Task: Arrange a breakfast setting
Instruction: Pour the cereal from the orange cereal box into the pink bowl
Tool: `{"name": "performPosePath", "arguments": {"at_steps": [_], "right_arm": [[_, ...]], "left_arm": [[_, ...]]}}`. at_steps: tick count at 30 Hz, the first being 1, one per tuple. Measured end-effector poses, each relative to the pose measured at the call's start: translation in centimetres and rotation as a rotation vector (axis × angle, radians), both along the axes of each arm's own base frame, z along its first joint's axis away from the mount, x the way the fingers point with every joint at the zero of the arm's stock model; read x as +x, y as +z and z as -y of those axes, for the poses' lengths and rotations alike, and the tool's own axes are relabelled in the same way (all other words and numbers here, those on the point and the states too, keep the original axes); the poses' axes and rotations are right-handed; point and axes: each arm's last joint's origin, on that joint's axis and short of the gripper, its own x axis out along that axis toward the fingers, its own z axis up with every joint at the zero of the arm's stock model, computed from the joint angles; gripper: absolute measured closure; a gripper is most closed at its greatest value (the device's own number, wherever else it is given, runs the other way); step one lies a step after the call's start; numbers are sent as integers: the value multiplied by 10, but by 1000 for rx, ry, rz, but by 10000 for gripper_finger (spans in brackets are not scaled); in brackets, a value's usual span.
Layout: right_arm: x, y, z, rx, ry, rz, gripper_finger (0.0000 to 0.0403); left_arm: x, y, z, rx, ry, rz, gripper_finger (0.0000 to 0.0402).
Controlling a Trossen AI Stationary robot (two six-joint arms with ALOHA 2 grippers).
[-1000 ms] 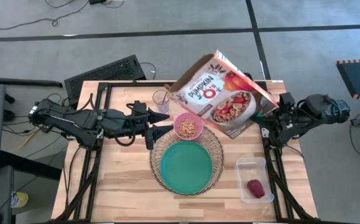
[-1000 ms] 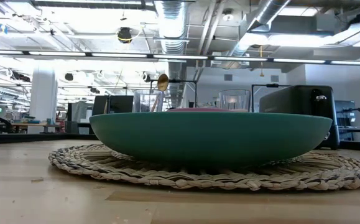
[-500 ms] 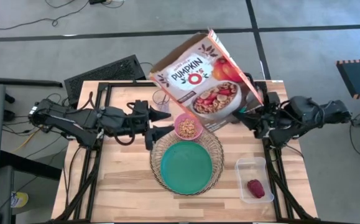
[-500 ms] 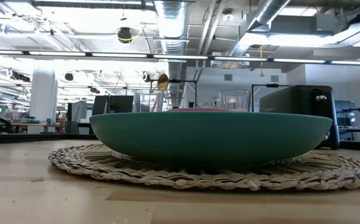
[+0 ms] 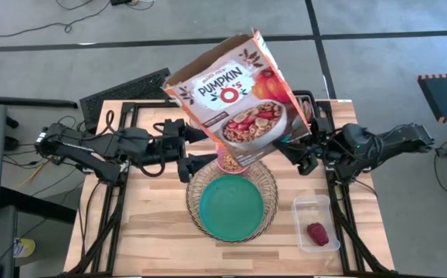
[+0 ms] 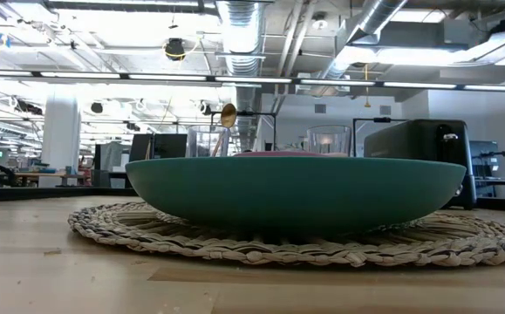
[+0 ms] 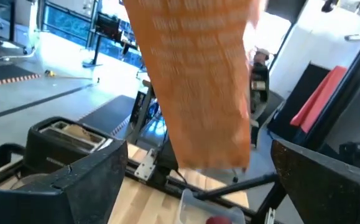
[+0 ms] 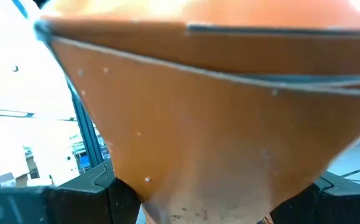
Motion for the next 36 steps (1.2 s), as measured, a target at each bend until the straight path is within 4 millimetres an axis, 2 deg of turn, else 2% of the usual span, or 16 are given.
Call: {"name": "performPosePath", "arguments": {"at_steps": [8, 17, 25, 30, 36], "right_arm": [[25, -10, -6, 19, 11, 33, 113], [44, -16, -4, 54, 3, 112, 113], [64, -9, -3, 48, 10, 121, 113], [66, -9, -4, 49, 13, 119, 113], [66, -9, -4, 47, 11, 114, 113]], "left_arm": [[0, 7, -1, 17, 8, 61, 23], [4, 6, -5, 14, -48, 80, 23], [17, 0, -6, 12, -39, 76, 27], [16, 3, -6, 37, -32, 102, 54], [16, 4, -8, 42, -24, 116, 124]]}}
